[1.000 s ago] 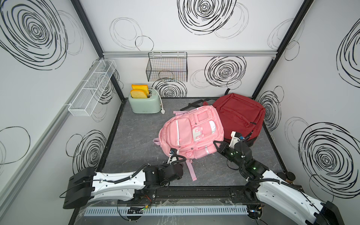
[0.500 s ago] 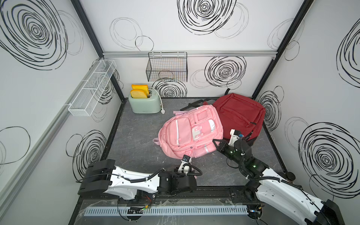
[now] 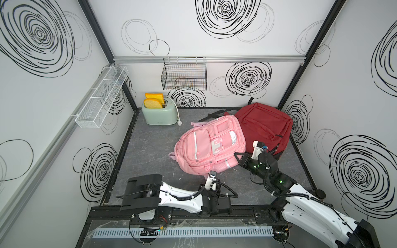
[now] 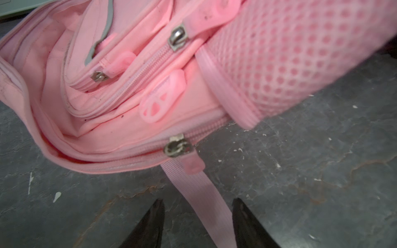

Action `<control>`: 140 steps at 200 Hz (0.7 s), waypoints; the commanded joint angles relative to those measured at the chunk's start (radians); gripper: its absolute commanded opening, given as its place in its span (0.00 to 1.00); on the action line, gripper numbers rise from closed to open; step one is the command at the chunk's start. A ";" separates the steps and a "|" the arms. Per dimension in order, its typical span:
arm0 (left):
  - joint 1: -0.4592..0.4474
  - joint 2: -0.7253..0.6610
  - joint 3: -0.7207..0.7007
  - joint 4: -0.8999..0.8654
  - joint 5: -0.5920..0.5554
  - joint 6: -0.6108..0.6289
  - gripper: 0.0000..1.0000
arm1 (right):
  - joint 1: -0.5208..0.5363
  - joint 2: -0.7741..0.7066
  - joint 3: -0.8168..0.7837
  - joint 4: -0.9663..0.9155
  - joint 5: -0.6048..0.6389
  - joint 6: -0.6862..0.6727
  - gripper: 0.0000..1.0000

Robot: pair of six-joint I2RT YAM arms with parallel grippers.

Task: Zip up the backpack
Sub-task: Zip the zipper on the backpack.

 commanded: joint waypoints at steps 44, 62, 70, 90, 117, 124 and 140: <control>0.080 0.010 -0.001 0.107 -0.002 0.088 0.40 | 0.003 -0.013 0.066 0.108 -0.074 -0.052 0.00; 0.104 0.006 -0.011 0.147 0.023 0.118 0.25 | 0.003 -0.015 0.068 0.102 -0.074 -0.054 0.00; 0.113 0.001 -0.019 0.160 0.033 0.126 0.20 | 0.001 -0.016 0.072 0.095 -0.071 -0.055 0.00; 0.134 -0.018 -0.042 0.181 0.061 0.134 0.11 | 0.002 -0.029 0.076 0.077 -0.059 -0.059 0.00; 0.147 -0.065 -0.079 0.191 0.086 0.137 0.00 | 0.001 -0.044 0.084 0.055 -0.038 -0.068 0.00; 0.151 -0.083 -0.090 0.197 0.095 0.141 0.00 | 0.000 -0.044 0.089 0.043 -0.031 -0.069 0.00; 0.156 -0.146 -0.134 0.241 0.134 0.161 0.00 | -0.001 -0.042 0.094 0.024 -0.018 -0.073 0.00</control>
